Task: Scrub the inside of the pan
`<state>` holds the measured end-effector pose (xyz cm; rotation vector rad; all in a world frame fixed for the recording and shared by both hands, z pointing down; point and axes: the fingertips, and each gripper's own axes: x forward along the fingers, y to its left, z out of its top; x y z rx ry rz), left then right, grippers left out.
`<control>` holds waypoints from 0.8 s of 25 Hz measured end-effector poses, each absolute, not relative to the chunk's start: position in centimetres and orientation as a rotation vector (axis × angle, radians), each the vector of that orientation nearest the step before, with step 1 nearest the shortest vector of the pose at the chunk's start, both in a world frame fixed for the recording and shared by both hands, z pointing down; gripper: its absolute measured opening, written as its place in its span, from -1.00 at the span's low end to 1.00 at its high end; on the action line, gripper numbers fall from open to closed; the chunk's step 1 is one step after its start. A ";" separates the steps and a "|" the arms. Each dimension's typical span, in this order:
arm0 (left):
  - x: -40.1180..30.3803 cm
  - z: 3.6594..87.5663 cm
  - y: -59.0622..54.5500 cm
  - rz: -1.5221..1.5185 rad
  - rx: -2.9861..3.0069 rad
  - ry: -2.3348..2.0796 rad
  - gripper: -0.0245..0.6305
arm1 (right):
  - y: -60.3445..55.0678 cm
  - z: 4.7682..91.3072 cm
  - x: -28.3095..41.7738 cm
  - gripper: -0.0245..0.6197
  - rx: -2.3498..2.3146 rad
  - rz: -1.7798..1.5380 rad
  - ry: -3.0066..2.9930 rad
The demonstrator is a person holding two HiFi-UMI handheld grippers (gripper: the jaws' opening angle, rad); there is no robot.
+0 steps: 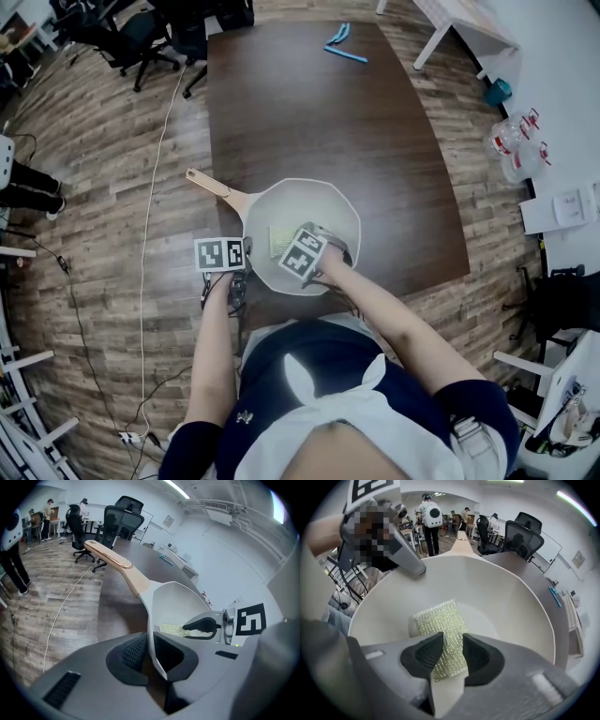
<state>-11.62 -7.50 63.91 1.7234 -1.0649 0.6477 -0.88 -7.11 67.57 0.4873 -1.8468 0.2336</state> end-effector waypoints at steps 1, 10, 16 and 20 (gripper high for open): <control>-11.6 63.6 -7.5 0.651 1.745 -1.065 -0.86 | -7.1 67.1 -0.8 -0.53 0.509 0.249 -1.864; -12.3 59.4 -7.7 0.626 1.927 -1.086 -0.37 | -7.1 62.7 -0.3 -0.53 0.620 0.377 -2.047; -10.4 54.3 -7.0 0.529 2.081 -1.116 -0.38 | -6.2 58.5 -1.3 -0.54 0.669 0.529 -2.248; -8.3 51.6 -6.3 0.482 2.183 -1.073 -0.38 | -5.4 55.2 -2.1 -0.87 0.689 0.519 -2.352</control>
